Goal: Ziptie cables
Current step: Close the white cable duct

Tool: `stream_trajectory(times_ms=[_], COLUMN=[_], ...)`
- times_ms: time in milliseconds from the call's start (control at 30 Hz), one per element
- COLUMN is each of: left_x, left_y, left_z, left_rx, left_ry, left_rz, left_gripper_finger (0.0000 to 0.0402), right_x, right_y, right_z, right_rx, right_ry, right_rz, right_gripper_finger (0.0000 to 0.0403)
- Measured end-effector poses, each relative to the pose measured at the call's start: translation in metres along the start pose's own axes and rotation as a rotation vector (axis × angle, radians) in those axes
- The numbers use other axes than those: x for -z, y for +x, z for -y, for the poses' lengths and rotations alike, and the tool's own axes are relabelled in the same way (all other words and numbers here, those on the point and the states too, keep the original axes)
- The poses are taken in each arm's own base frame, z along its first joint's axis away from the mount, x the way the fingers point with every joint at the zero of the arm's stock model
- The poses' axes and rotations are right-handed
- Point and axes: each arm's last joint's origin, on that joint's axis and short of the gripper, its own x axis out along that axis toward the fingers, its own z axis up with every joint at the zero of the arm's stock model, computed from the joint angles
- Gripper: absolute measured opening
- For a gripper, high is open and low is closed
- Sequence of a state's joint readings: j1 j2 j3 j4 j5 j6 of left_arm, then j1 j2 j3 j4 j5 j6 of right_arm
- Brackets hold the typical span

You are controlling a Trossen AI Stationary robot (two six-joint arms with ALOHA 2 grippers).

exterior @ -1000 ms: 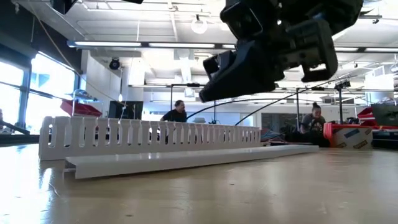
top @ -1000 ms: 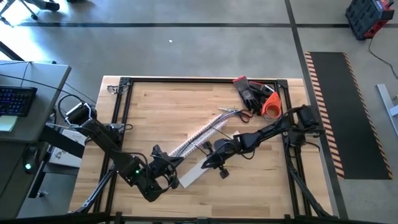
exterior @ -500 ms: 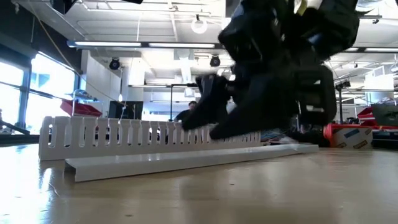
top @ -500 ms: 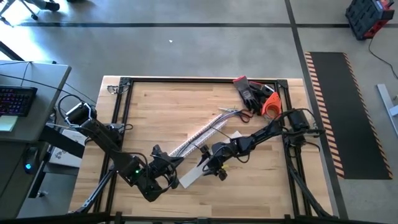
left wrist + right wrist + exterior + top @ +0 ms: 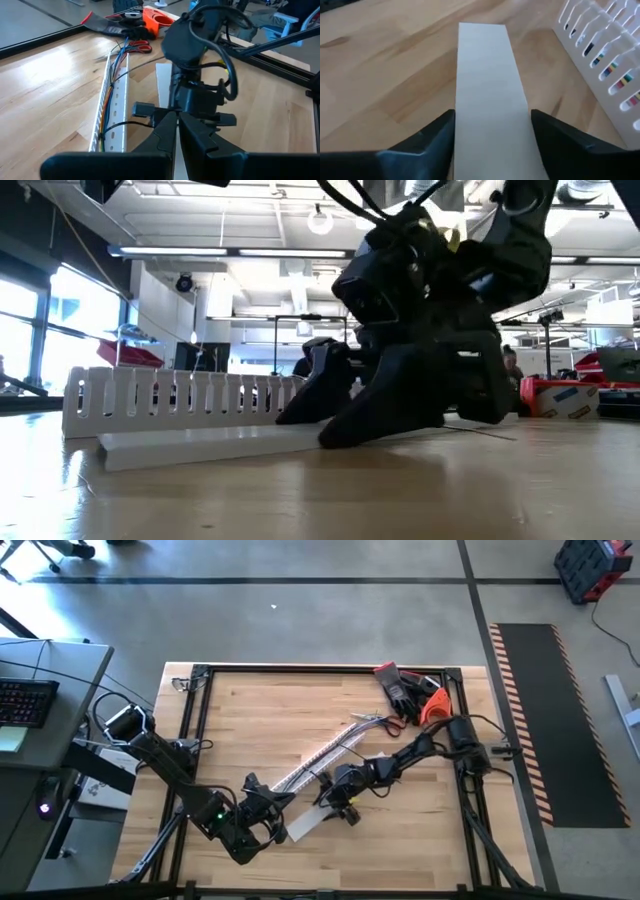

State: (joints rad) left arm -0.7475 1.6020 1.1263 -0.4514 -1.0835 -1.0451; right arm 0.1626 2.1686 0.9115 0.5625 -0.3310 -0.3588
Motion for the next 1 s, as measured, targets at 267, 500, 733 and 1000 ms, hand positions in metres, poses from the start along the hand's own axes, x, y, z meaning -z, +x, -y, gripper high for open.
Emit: stream_trajectory(times_ms=[267, 500, 733, 1000], left_x=[0.0, 0.0, 0.0, 0.0], left_y=[0.0, 0.0, 0.0, 0.0], left_z=[0.0, 0.0, 0.0, 0.001], left_rx=[0.0, 0.002, 0.006, 0.007], left_ry=[-0.017, -0.026, -0.029, -0.032], left_rz=[0.0, -0.003, -0.009, -0.007], left_gripper_finger=[0.0003, 0.0003, 0.0003, 0.0003], right_x=[0.005, 0.003, -0.015, -0.046], right_y=[0.01, 0.01, -0.003, -0.035], right_z=[0.005, 0.002, 0.0, -0.001], right_rx=[0.111, 0.084, -0.021, -0.033], right_ry=[-0.018, 0.062, 0.166, 0.134], right_rz=[0.074, 0.101, 0.153, 0.113], right_gripper_finger=[0.0114, 0.0004, 0.0073, 0.0205])
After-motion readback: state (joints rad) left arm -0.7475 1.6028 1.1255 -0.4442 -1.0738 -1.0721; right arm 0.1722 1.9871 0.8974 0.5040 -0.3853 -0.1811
